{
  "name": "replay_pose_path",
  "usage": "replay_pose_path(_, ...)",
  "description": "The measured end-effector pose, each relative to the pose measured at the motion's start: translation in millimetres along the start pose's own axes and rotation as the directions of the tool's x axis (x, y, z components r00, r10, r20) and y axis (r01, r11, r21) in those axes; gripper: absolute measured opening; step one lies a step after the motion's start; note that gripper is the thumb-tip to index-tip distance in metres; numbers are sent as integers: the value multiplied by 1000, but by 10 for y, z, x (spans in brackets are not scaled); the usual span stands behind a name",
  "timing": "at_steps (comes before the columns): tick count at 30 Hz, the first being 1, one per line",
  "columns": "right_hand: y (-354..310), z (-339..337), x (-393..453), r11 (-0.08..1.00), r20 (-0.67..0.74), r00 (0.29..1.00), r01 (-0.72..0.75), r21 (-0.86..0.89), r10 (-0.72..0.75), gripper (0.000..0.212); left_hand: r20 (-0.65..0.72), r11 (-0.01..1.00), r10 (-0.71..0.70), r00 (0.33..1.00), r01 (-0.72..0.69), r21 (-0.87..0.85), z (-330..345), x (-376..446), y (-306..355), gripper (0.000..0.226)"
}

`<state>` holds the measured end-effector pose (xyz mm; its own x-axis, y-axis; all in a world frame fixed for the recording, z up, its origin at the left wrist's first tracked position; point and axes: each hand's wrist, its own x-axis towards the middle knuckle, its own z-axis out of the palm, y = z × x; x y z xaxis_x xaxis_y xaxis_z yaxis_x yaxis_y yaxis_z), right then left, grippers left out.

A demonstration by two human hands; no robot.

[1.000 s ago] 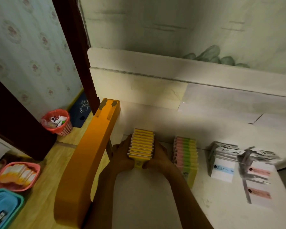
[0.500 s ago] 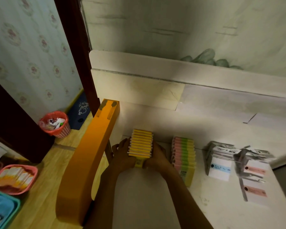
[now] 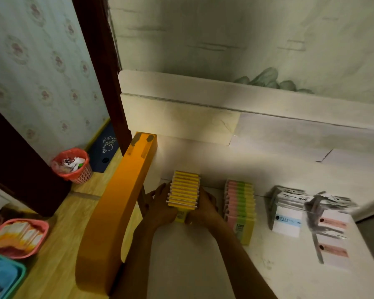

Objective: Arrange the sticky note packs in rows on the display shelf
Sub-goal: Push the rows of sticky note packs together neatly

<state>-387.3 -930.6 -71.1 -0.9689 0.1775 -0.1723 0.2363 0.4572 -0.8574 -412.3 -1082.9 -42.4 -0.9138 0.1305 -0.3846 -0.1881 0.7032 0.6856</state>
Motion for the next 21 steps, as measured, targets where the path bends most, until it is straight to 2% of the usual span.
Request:
replay_pose_path(4, 148, 57, 87, 1000, 4, 1000, -8, 11, 8, 87, -33, 993, 31, 999, -27, 116, 98, 88, -116, 75)
replay_pose_path(9, 65, -38, 45, 1000, 61, 998, 20, 4, -20, 102, -30, 993, 41, 999, -37, 111, 47, 35, -86, 81)
replay_pose_path(14, -128, -189, -67, 999, 102, 995, 21, -36, -17, 103, -53, 975, 97, 994, -84, 208, 4, -14, -97, 93)
replay_pose_path(17, -142, -203, -100, 994, 115, 993, 25, -103, -13, 102, -88, 966, 134, 987, -111, 233, 11, -23, -186, 92)
replay_pose_path(21, -204, -237, -176, 976, 111, 993, 68, -206, -46, 112, -101, 957, 173, 980, -143, 253, 25, -83, -260, 93)
